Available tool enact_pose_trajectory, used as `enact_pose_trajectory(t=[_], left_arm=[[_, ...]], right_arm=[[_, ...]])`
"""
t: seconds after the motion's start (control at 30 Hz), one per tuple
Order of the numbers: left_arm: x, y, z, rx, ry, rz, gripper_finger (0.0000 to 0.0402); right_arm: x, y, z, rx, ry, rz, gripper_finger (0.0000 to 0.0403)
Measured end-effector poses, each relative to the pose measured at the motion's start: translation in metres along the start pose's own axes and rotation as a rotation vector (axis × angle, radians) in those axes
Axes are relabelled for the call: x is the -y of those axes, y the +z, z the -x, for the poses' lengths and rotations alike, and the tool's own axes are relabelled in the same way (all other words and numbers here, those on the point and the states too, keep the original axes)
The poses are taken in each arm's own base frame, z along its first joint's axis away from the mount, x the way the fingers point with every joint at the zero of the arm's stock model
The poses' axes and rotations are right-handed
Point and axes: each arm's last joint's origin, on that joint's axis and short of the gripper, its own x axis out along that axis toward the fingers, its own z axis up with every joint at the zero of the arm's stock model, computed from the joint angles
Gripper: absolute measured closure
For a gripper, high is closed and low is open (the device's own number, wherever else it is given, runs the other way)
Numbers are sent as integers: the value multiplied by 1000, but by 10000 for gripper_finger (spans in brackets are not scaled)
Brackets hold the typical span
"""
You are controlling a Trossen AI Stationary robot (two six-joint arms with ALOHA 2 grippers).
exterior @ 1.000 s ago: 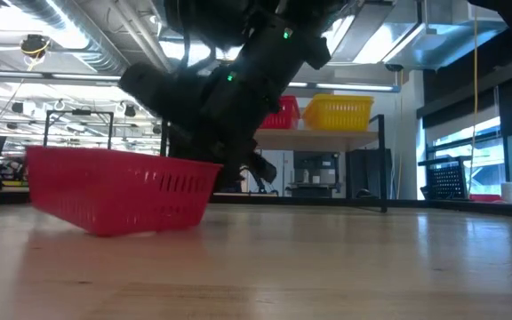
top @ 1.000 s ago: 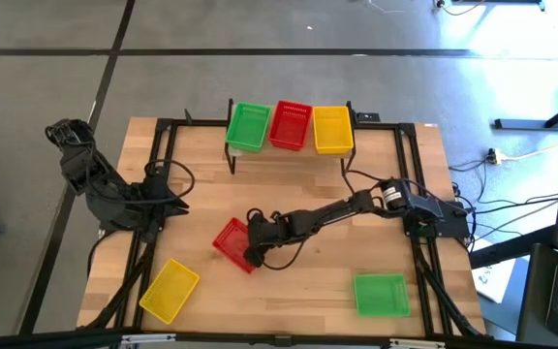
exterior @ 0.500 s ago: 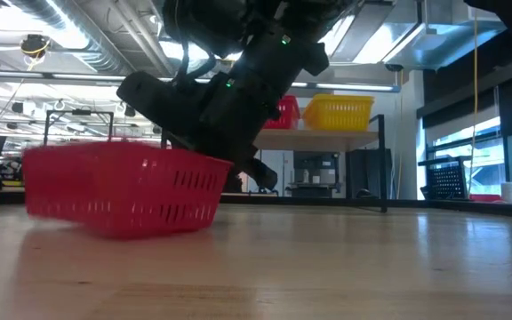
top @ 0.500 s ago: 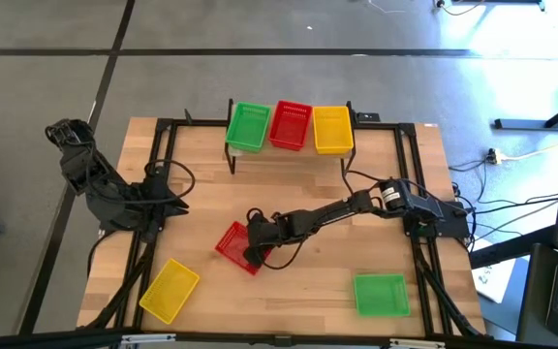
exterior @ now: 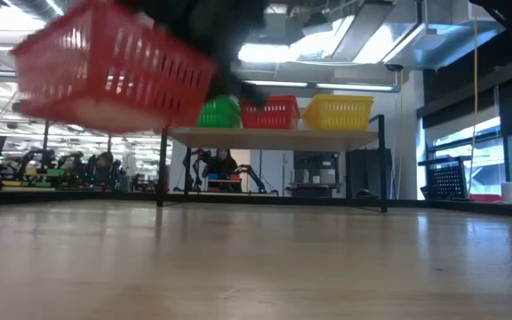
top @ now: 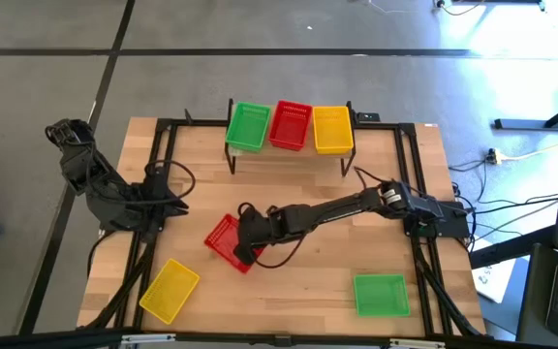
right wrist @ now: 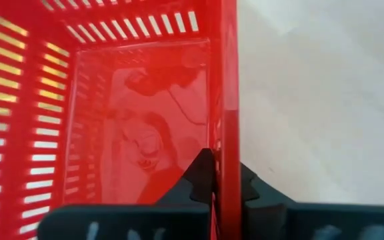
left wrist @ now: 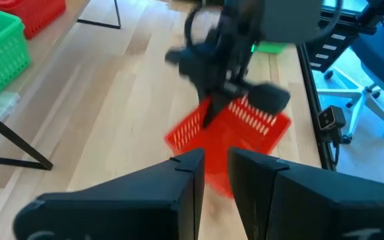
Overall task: Stack baskets on shelf by color
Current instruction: Stack the red bin on top of the red bins on the shelf
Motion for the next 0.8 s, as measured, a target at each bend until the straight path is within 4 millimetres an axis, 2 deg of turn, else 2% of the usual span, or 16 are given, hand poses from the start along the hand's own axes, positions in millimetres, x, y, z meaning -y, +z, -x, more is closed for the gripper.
enact_pose_trajectory(t=[0.27,0.47,0.6,0.8], left_arm=[[1,0,0,-16,-20,-60,344],[1,-1,0,-15,-20,-143,344],[1,-1,0,-19,-25,-185,344],[1,-2,0,-42,-59,-214,344]], right_arm=[[-22,16,74,120,-143,-92,403],[-23,14,112,245,-184,-301,403],[-21,11,130,344,-213,-425,403],[-12,22,159,546,-206,-637,403]])
